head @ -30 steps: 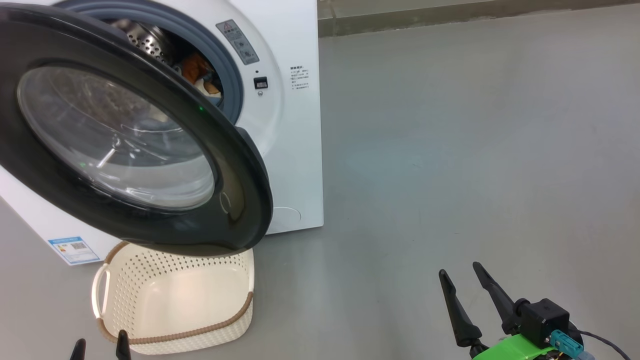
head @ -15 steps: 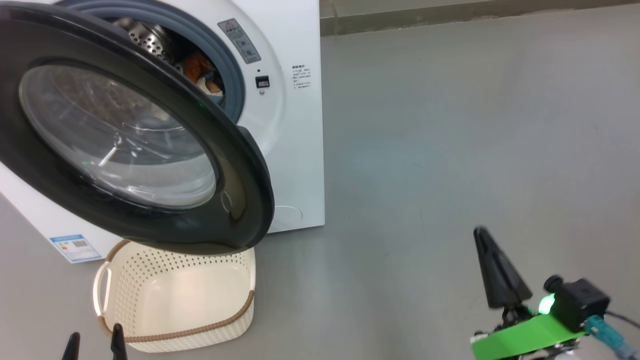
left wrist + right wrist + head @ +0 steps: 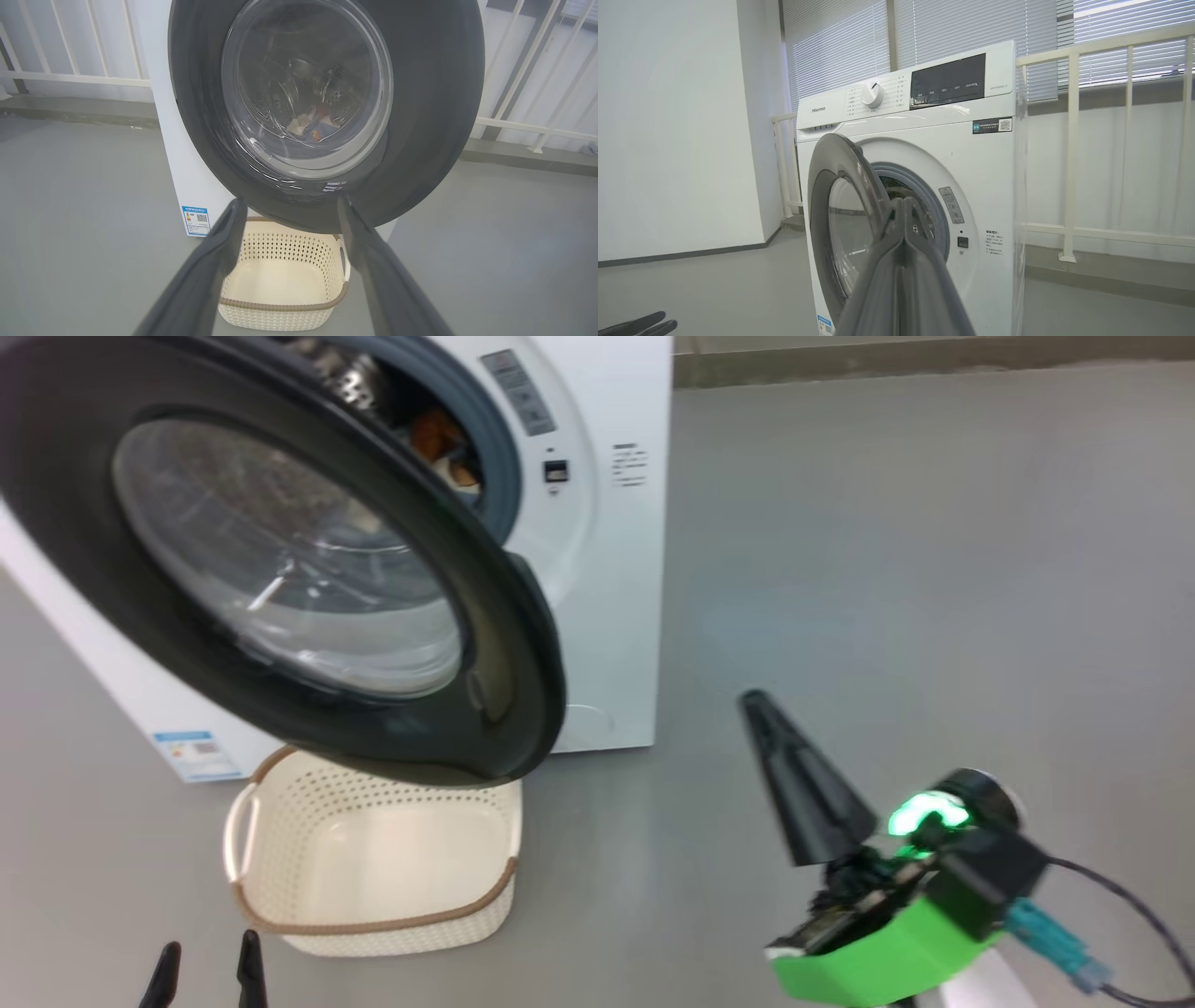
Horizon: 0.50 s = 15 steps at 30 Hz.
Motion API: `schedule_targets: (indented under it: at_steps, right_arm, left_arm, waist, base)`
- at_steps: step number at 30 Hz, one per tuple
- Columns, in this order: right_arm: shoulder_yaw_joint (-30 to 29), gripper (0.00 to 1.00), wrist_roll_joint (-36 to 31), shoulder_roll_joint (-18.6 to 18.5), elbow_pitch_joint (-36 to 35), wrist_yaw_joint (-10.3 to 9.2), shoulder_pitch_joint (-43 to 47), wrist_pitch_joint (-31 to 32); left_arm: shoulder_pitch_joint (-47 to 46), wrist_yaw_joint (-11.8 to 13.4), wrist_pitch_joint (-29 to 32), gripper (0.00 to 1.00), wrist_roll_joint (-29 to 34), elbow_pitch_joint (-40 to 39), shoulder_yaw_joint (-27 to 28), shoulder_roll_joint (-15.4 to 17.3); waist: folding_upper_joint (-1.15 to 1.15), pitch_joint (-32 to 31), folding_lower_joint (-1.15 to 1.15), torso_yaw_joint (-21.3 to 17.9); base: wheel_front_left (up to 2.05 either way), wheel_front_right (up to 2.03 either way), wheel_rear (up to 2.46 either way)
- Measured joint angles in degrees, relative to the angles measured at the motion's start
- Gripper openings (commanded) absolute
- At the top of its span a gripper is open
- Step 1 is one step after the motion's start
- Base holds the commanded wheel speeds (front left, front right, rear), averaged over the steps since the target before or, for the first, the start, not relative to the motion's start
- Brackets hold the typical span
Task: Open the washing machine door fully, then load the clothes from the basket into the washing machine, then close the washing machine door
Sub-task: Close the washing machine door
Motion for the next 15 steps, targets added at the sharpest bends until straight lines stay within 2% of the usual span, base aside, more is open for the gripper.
schedule_targets:
  at_steps: [5,15]
  right_arm:
    - [4.88,0.00,-0.76,-0.22,1.97,0.00,-2.81,0.00]
    - [10.71,0.00,-0.90,-0.55,10.84,0.00,-6.31,0.01]
  left_arm:
    - [-1.30,0.00,-0.01,1.00,-0.03,0.00,-1.38,0.02]
    - [-5.72,0.00,-0.01,1.00,-0.24,0.13,-7.42,0.08]
  waist:
    - [0.00,0.41,0.00,2.82]
    - [0.00,1.98,0.00,10.39]
  base:
    - [0.00,0.00,0.00]
    - [0.00,0.00,0.00]
